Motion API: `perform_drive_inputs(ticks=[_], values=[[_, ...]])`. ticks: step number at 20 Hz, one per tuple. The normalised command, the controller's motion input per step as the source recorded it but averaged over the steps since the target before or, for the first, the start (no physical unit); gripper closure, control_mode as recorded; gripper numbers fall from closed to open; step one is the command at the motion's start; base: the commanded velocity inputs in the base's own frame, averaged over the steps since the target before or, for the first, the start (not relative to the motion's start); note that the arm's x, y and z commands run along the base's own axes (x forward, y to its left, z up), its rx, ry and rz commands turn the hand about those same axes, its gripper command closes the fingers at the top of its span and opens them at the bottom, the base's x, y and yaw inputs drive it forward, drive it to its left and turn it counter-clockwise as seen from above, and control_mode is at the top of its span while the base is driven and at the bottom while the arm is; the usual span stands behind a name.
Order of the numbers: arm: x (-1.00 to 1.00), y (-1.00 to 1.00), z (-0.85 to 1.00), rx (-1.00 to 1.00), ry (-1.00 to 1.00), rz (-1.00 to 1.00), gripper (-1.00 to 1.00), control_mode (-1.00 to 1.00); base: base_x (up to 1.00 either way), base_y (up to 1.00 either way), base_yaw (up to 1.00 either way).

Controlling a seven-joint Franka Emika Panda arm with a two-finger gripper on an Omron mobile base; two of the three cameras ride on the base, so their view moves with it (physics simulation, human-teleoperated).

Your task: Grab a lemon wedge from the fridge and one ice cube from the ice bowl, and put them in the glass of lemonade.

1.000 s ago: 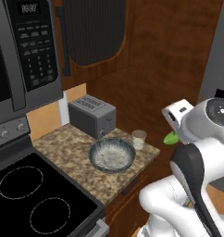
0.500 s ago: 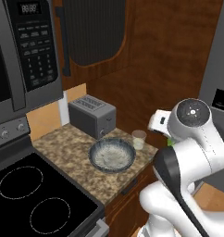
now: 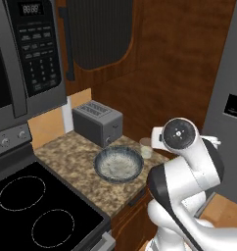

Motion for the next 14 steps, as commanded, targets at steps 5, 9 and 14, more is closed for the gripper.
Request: perform_drive_inputs(ticks=[5, 9, 14], values=[[0.31, 0.15, -0.17, -0.01, 0.00, -0.08, 1.00, -1.00, 0.00, 0.00, 0.00], [0.71, 0.35, -0.26, -0.01, 0.00, -0.27, 1.00, -1.00, 0.00, 0.00, 0.00], [0.71, 0.08, -0.22, 0.00, 0.00, -0.29, 1.00, -1.00, 0.00, 0.00, 0.00]])
